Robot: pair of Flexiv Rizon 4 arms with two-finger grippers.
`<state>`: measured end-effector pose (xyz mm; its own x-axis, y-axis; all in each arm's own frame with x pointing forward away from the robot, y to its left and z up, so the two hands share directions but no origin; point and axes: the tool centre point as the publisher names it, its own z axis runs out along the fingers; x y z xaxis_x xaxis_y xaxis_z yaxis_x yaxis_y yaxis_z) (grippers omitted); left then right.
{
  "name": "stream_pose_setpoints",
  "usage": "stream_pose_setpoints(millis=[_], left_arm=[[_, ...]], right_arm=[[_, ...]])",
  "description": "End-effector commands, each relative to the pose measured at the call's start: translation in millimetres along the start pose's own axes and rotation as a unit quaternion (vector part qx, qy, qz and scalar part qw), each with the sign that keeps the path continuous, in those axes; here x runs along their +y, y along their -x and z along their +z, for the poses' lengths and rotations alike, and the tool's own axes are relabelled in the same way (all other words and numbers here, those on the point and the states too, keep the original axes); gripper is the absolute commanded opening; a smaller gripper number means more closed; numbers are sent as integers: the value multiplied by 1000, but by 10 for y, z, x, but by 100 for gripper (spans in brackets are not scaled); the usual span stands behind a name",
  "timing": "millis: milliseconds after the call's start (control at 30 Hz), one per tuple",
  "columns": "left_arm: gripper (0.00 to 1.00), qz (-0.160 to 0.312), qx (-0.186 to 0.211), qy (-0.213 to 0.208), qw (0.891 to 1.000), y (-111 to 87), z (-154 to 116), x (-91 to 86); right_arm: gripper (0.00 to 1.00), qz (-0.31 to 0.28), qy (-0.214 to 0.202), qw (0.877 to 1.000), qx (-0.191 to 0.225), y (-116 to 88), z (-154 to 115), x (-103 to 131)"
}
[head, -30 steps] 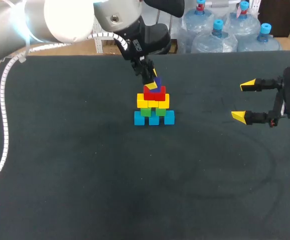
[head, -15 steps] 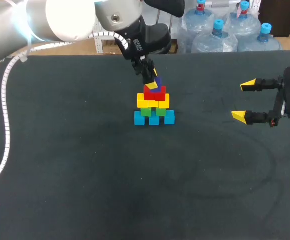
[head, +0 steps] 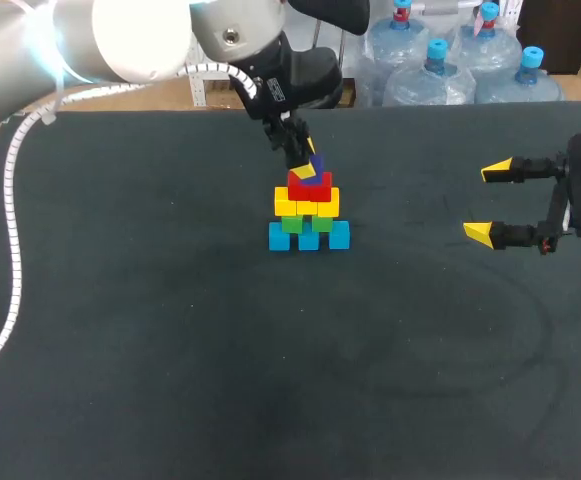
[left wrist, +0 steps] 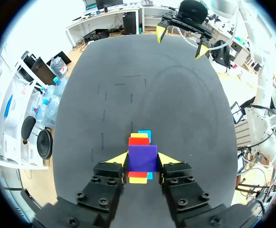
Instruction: Place the blue cubes, place green cubes on the blue cubes, place the yellow cubes on the green cubes, then place the red cubes on the yellow cubes, and place purple cube on the red cubes.
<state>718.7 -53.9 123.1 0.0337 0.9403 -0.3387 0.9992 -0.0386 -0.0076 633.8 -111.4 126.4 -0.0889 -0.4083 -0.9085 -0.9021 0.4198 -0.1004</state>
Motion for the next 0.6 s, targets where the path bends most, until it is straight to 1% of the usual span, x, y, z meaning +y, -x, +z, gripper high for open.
stream_pose_setpoints(millis=[33, 600], left_arm=[[0, 1, 1, -4, 1000, 7, 2, 35], [0, -1, 0, -6, 1000, 5, 15, 38]], right_arm=[[100, 0, 0, 1000, 0, -2, 5, 2], [100, 0, 0, 1000, 0, -2, 5, 2]])
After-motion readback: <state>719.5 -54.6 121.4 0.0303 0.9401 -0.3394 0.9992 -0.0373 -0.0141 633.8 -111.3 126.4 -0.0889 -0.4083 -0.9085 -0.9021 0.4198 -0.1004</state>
